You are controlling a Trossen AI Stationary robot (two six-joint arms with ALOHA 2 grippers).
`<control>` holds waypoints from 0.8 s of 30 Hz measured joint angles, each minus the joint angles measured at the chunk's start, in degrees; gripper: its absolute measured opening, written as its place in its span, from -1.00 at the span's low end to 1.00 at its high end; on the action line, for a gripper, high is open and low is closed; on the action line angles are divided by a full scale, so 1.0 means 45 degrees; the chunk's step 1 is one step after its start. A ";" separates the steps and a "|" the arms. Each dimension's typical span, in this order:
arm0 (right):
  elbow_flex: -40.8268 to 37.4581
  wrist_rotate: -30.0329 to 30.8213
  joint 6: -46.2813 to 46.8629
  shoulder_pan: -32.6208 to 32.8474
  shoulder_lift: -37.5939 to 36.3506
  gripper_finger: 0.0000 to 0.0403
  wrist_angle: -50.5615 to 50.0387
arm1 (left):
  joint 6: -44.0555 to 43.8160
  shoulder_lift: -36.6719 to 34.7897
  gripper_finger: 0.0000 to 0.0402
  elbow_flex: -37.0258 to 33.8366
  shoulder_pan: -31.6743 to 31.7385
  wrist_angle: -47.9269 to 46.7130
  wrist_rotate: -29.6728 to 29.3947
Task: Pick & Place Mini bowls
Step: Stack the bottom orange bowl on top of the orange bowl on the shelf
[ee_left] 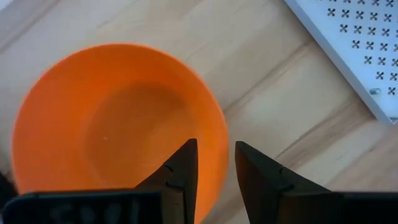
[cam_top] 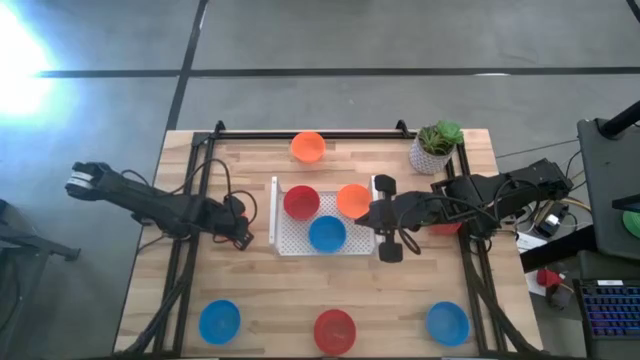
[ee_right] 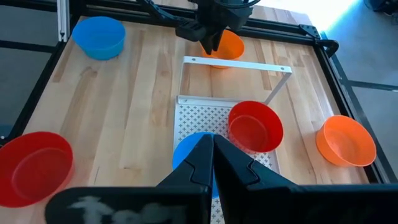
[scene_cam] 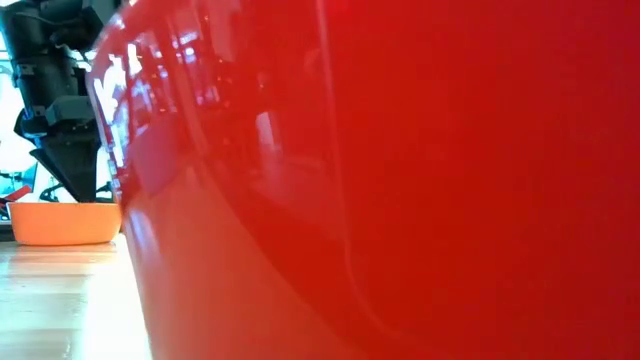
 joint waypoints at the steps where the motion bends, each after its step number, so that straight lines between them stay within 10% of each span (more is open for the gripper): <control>1: 0.0000 -0.0003 -0.0022 0.0000 0.0000 -0.96 0.0000 | -0.0004 0.0000 -0.51 -0.0117 0.0000 0.0227 -0.0004; 14: 0.0000 0.0001 -0.0084 0.0000 0.0000 -0.96 0.0039 | 0.0424 0.0000 -0.52 -0.1225 -0.0005 0.0996 0.0125; 24: 0.0000 0.0001 -0.0082 0.0000 0.0000 -0.96 0.0044 | 0.0874 -0.0010 -0.96 -0.1194 -0.0010 0.0955 -0.0084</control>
